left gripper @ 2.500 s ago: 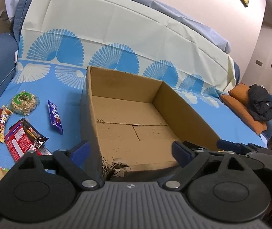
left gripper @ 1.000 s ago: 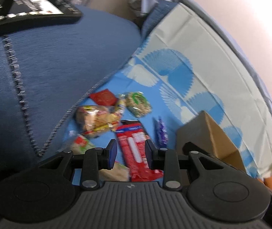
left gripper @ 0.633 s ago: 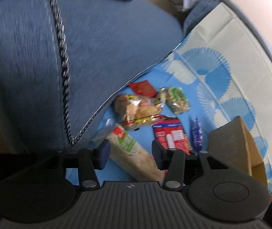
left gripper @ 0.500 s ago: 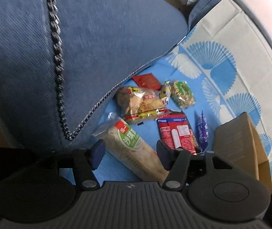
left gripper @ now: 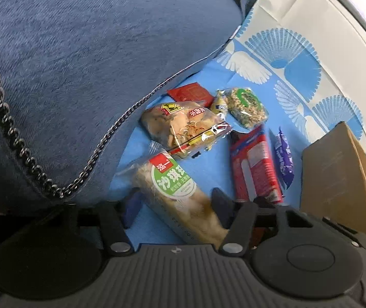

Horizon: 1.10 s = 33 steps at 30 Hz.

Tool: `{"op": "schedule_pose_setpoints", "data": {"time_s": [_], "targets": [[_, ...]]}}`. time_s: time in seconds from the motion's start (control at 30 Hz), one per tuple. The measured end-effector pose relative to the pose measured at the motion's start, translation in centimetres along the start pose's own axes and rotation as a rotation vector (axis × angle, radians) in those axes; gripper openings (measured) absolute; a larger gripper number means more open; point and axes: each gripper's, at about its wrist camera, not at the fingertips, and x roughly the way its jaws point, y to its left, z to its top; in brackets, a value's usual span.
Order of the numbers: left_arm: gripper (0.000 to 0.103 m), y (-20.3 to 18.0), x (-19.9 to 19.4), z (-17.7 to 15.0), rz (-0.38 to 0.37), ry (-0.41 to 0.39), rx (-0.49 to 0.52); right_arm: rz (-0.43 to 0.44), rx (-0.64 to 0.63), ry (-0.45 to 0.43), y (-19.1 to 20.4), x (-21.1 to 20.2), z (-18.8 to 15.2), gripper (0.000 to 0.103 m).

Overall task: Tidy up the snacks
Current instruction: 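Grasp the red wafer pack with the right tool while the left tool approaches the green-labelled bread bar, then grasp the green-labelled bread bar with the left tool while the right tool holds the red pack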

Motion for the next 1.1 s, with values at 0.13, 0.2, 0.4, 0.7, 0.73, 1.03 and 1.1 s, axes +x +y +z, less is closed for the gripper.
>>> {"op": "schedule_pose_setpoints", "data": {"time_s": [0.13, 0.2, 0.4, 0.7, 0.73, 1.03, 1.1], "targets": [[0.017, -0.6, -0.7, 0.5, -0.023, -0.027, 0.061, 0.006, 0.007, -0.031, 0.1, -1.8, -0.4, 0.007], [0.008, -1.0, -1.0, 1.1, -0.044, -0.025, 0.095, 0.003, 0.018, -0.035, 0.0, -2.8, -0.8, 0.007], [0.005, -2.3, -0.9, 3.1, -0.124, 0.046, 0.269, -0.001, 0.05, -0.068, -0.2, -6.7, -1.6, 0.007], [0.041, -0.1, -1.0, 2.7, -0.18, 0.086, 0.22, 0.071, 0.263, -0.023, -0.3, -9.7, -5.1, 0.007], [0.044, 0.2, -1.2, 2.8, -0.182, 0.075, 0.206, 0.071, 0.261, -0.02, -0.1, -9.6, -5.3, 0.007], [0.048, 1.1, -0.1, 3.2, -0.167, 0.119, 0.135, 0.057, 0.203, 0.03, 0.7, -8.0, -6.9, 0.008], [0.052, 1.1, 0.1, 3.2, -0.161, 0.119, 0.133, 0.055, 0.202, 0.028, 0.5, -8.0, -6.9, 0.008]]}}
